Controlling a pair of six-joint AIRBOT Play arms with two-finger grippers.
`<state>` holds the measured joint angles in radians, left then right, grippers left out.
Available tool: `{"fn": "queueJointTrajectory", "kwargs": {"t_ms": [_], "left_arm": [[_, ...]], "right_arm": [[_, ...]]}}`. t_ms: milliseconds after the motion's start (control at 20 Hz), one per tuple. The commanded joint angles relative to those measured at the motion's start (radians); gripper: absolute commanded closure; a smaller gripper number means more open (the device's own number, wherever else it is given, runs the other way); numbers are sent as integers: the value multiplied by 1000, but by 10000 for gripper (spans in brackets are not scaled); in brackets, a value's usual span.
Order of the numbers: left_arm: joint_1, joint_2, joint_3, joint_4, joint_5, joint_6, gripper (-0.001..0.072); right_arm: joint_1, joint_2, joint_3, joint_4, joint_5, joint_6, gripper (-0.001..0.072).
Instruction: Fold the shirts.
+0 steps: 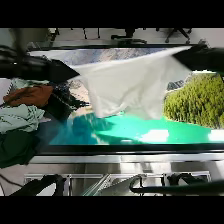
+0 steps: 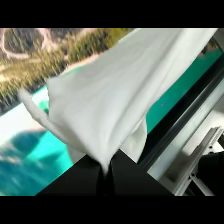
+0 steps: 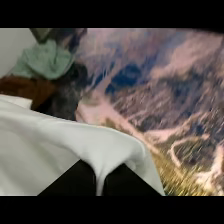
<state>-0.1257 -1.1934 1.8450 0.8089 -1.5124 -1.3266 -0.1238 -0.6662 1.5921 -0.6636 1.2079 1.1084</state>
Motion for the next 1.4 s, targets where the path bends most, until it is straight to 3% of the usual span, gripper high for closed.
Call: {"fn": "queueJointTrajectory", "kwargs": {"t_ms": [0, 250, 350, 650, 900, 950, 1000, 1050, 1100, 1200, 1350], "left_arm": [[51, 123, 143, 42, -50, -46, 698], [105, 209, -36, 61, -54, -42, 697], [100, 204, -180, 62, -29, -6, 697], [102, -55, -462, 95, 137, 136, 697], [163, -409, -297, 95, 256, 154, 688], [182, -467, -222, 85, 246, 147, 555], [197, -509, -154, 82, 230, 145, 150], [217, -543, -87, 84, 205, 129, 3], [238, -566, -31, 87, 161, 129, 2], [287, -585, 42, 119, 42, 129, 2], [359, -565, 18, 175, -116, 121, 2]], "right_arm": [[-47, 124, 96, -35, -60, -2, 693], [-49, 117, 54, -50, 127, 16, 693], [-49, 76, -56, 20, 124, -21, 693], [-44, -206, -406, 232, -79, -237, 692], [86, -534, -404, 317, -369, -380, 692], [103, -583, -385, 321, -425, -395, 680], [105, -619, -359, 320, -441, -395, 554], [101, -642, -328, 319, -435, -395, 365], [87, -644, -307, 307, -407, -394, 316], [25, -602, -282, 223, -290, -347, 316], [-100, -508, -291, -76, -77, -98, 316]]}}
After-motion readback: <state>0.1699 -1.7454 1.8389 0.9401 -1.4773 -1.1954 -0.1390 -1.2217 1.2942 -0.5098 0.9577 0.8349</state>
